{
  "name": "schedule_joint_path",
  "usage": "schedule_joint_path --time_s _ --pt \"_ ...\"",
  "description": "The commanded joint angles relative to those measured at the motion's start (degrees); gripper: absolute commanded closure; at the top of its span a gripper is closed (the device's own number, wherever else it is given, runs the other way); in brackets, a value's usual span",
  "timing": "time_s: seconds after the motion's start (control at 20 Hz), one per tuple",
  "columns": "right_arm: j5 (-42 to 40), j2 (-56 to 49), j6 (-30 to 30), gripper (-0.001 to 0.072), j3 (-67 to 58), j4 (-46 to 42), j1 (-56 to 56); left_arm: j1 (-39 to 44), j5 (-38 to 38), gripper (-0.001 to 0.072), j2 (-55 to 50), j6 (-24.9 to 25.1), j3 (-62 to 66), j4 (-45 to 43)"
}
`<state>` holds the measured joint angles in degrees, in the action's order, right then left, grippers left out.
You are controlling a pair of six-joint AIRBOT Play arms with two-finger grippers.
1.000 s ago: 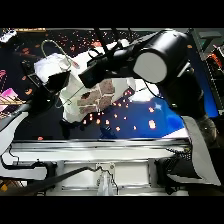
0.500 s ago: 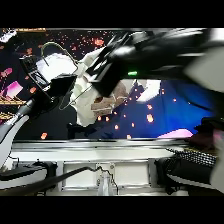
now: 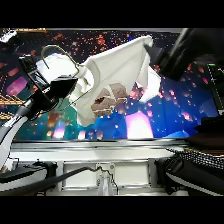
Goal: Fold the clothes and pants, and hang the long-sleeved shirts on hangers.
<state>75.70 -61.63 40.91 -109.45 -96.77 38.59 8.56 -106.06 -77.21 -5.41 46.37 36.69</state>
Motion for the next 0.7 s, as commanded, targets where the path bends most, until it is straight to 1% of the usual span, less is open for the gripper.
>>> schedule_joint_path --time_s 0.0,0.05,0.2,0.35,0.4,0.45,0.5,0.55,0.6,0.65 --pt "-0.4 -1.9 -7.3 0.0015 6.2 9.0 -6.6 0.0 -0.1 0.0700 0.0 -0.2 0.0 -1.5" --pt "-0.9 -2.9 -8.8 0.0015 6.6 10.8 -7.1 0.0 -0.1 0.0700 0.1 -0.2 0.0 -1.5" --pt "-5.8 -6.1 -9.1 0.0015 6.6 14.6 -7.1 0.0 -0.1 0.0700 0.0 -0.2 0.0 -1.5" --pt "-6.4 -9.6 -9.1 0.0021 6.6 18.2 -7.1 0.0 -0.1 0.0699 0.0 -0.2 0.0 -1.5" --pt "-6.9 -10.8 -9.1 0.0064 6.6 19.1 -7.1 0.0 -0.1 0.0699 0.0 -0.2 0.0 -1.5" --pt "-8.2 -11.6 -9.0 0.0151 6.6 19.3 -7.1 0.0 -0.1 0.0699 0.0 -0.2 0.0 -1.5" --pt "-9.4 -12.3 -8.7 0.0283 6.6 19.7 -7.1 0.0 0.0 0.0698 0.0 -0.2 0.0 -1.5" --pt "-9.7 -12.6 -8.7 0.0462 6.6 20.0 -7.1 0.0 0.0 0.0699 0.0 -0.2 0.0 -1.4" --pt "-9.7 -12.7 -8.6 0.0692 6.6 20.0 -7.1 -0.2 0.0 0.0698 0.0 -0.2 0.0 -1.0" --pt "-9.7 -12.6 -8.7 0.0687 6.6 19.9 -7.1 -0.2 0.0 0.0697 0.0 -0.2 0.0 -0.2"
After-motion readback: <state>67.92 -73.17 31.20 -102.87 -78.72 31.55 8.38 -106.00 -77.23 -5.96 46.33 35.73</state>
